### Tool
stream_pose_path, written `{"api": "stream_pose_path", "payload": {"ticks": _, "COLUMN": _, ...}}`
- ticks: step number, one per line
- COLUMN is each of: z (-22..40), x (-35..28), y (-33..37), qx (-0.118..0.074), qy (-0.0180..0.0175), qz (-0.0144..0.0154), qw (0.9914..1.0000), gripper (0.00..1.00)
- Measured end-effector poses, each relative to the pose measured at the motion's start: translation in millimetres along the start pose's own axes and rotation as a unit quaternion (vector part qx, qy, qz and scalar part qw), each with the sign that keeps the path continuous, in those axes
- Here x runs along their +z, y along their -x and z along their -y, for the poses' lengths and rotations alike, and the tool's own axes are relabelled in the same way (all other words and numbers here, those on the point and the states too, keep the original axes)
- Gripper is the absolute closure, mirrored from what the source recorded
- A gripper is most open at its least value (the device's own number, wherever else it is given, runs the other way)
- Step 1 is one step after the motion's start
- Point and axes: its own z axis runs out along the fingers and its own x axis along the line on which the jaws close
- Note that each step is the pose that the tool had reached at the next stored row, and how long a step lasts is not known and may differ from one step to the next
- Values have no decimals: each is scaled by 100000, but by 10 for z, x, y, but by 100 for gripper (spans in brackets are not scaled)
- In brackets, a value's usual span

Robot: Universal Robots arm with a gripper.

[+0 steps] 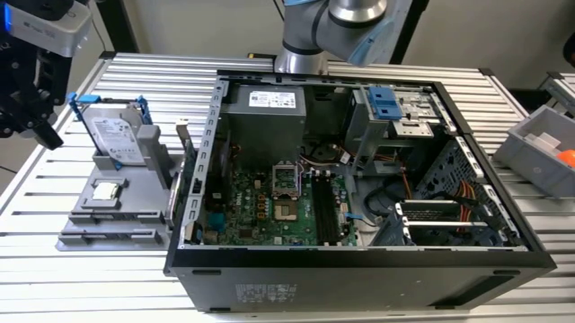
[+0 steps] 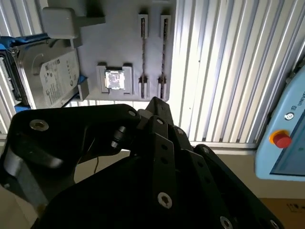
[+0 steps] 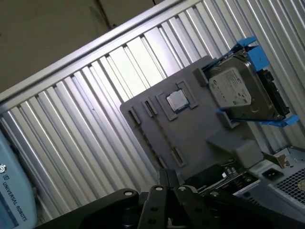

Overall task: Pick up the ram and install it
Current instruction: 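Pick up the ram and move it above insertion slot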

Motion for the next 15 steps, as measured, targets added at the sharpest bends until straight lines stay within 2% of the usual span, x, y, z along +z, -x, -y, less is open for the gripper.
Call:
{"api": "stream_pose_path", "payload": {"ticks": 4, "z": 0, "x": 0, "y": 0, "qx": -2339, "qy": -105, "qz": 66, "qw": 99973, "gripper": 100}}
{"api": "stream_pose_path", "payload": {"ticks": 8, "z": -1, "x": -1, "y": 0, "qx": -4776, "qy": -40, "qz": 40, "qw": 99886, "gripper": 100}}
{"api": "stream_pose_path", "payload": {"ticks": 12, "z": -1, "x": 0, "y": 0, "qx": -7421, "qy": 71, "qz": 0, "qw": 99724, "gripper": 100}}
{"api": "stream_pose_path", "payload": {"ticks": 15, "z": 0, "x": 0, "y": 0, "qx": -9692, "qy": 167, "qz": -41, "qw": 99529, "gripper": 100}}
